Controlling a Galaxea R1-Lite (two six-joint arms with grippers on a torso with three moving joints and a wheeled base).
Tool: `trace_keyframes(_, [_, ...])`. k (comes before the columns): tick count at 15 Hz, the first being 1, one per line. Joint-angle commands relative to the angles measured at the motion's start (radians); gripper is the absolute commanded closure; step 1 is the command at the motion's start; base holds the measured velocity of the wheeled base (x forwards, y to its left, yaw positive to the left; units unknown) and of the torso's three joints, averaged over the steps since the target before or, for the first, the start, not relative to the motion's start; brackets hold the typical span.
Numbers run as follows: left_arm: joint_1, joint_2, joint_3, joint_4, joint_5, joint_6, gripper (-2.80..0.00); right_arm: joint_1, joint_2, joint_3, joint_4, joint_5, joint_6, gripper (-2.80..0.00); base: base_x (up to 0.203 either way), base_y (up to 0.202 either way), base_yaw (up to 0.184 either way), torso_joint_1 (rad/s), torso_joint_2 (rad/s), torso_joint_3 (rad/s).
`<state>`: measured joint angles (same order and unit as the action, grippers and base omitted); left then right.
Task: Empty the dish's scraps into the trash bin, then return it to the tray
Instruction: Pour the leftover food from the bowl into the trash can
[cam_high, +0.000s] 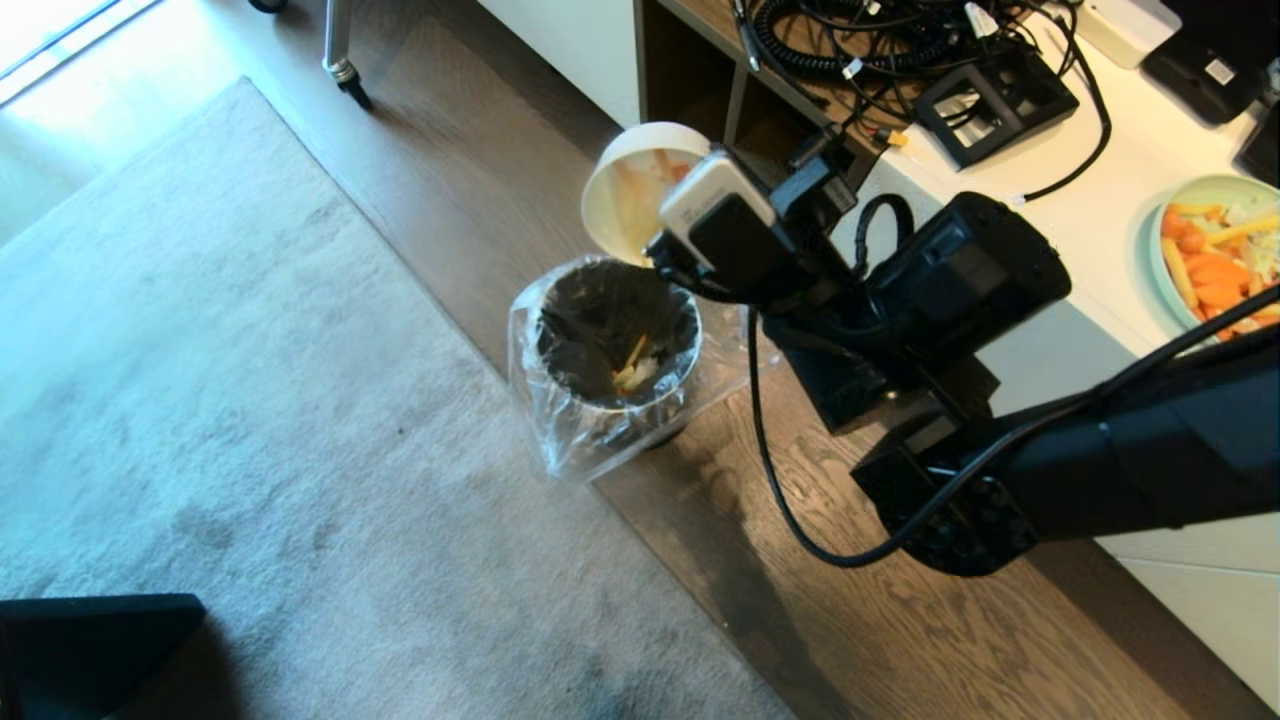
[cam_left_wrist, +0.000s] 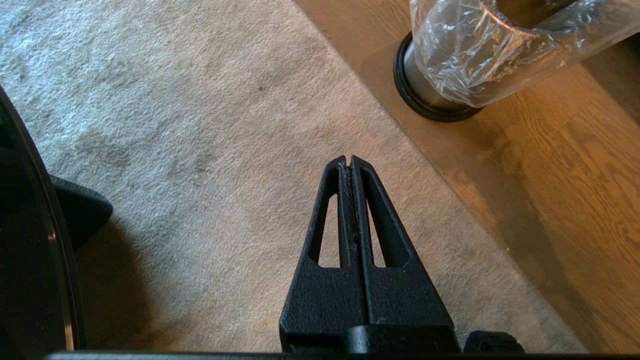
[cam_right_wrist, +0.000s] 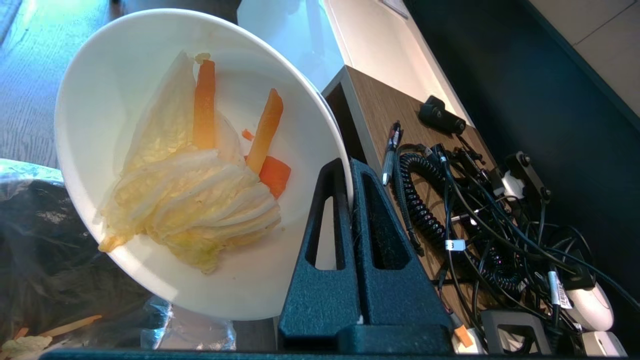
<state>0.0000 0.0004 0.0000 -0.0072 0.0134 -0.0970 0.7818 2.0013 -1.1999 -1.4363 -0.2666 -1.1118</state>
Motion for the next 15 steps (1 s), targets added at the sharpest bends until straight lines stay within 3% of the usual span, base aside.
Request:
trace_keyframes(1, [0.000,0.000,0.000,0.000,0.000,-0.001,0.00,0.009,0.004,0.031,-0.033,0.010,-0.015,0.00,0.000,0.000,0.000,0.000,0.00,0.000])
trace_keyframes(5, [0.000,0.000,0.000,0.000,0.000,-0.001,0.00,0.016,0.036,0.059,-0.120,0.069,-0.032,0.00,0.000,0.000,0.000,0.000,0.00,0.000])
trace_keyframes(15, [0.000,0.000,0.000,0.000,0.000,-0.001,0.00,0.021,0.054,-0.001,-0.131,0.233,-0.109,0.00,0.000,0.000,0.000,0.000,0.00,0.000])
